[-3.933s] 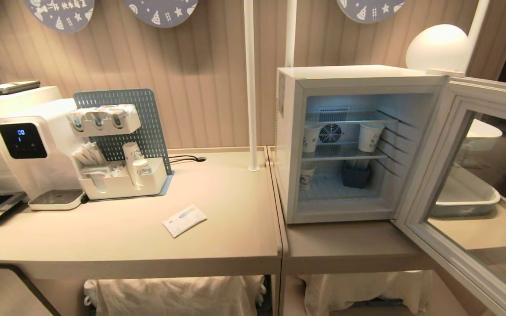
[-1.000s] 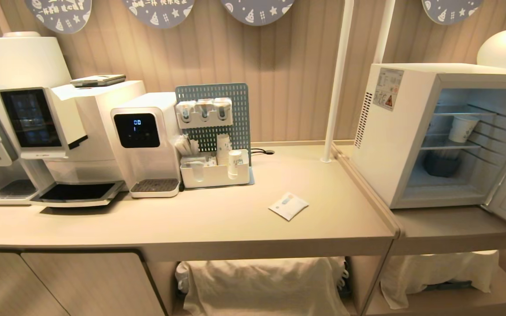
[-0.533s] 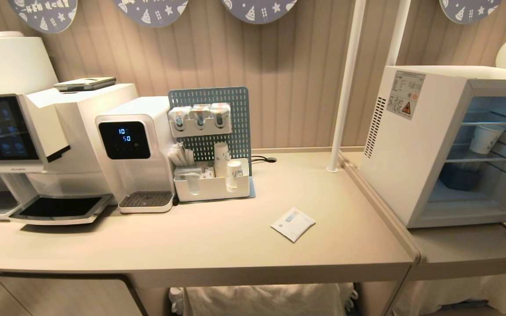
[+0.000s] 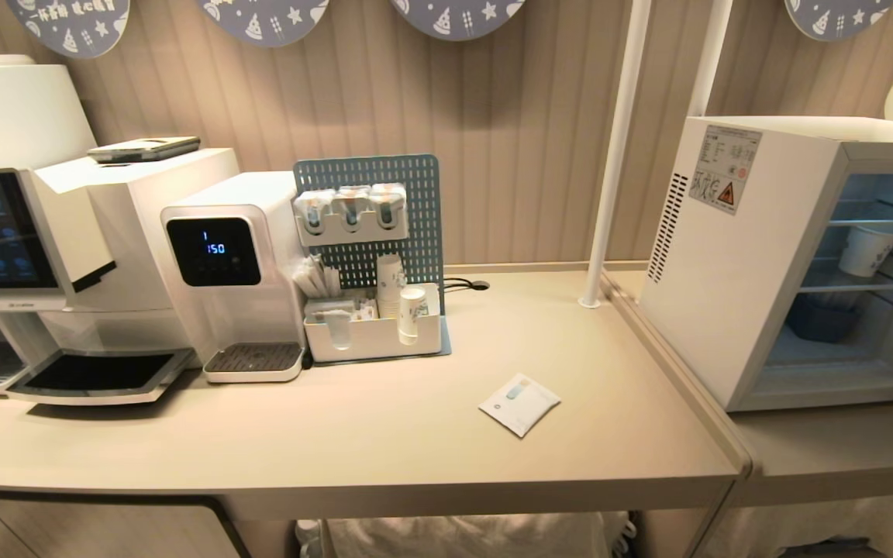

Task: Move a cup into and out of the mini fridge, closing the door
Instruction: Place the yoghurt on the table

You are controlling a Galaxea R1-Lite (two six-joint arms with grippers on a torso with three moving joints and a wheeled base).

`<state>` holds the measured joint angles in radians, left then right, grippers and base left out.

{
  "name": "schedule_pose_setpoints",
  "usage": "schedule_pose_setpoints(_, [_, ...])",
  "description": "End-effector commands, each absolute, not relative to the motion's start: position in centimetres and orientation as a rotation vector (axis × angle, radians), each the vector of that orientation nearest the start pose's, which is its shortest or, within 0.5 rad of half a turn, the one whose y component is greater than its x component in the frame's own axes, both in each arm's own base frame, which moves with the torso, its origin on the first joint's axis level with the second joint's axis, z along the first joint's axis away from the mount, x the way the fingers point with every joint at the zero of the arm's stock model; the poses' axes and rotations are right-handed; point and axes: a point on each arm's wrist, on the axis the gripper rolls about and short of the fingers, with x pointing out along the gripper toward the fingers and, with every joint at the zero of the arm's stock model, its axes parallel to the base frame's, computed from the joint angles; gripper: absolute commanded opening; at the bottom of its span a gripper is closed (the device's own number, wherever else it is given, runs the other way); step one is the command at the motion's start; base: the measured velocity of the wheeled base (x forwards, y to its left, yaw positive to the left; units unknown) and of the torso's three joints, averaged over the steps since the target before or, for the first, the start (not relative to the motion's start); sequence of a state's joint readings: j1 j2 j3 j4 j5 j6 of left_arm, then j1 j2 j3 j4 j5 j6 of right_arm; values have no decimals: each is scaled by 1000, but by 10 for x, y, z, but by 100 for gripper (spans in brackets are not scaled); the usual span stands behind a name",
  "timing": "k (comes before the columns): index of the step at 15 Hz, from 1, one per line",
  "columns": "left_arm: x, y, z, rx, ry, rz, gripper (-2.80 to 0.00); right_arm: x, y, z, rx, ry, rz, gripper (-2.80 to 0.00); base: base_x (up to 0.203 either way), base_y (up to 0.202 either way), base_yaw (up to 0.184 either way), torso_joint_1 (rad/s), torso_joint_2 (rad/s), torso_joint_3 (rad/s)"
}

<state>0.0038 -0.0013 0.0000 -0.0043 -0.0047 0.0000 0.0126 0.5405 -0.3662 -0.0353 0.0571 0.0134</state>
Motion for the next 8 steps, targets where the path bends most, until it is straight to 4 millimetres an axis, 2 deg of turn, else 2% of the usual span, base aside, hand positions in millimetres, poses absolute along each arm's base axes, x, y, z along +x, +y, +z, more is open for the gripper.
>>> schedule_pose_setpoints(1, [-23, 0, 76, 0, -3, 0, -280, 97, 3, 181, 24, 296, 74, -280, 0, 0, 0, 0, 0, 0])
schedule_pose_setpoints(3, [-23, 0, 76, 0, -5, -2, -280, 148, 5, 166, 31, 305, 85, -280, 0, 0, 0, 0, 0, 0])
schedule_pose_setpoints(5, [-23, 0, 76, -1, -4, -1, -280, 198, 10, 135, 35, 319, 95, -280, 0, 0, 0, 0, 0, 0])
schedule_pose_setpoints(8, [-23, 0, 76, -2, -3, -1, -280, 260, 21, 63, 14, 419, 79, -280, 0, 0, 0, 0, 0, 0])
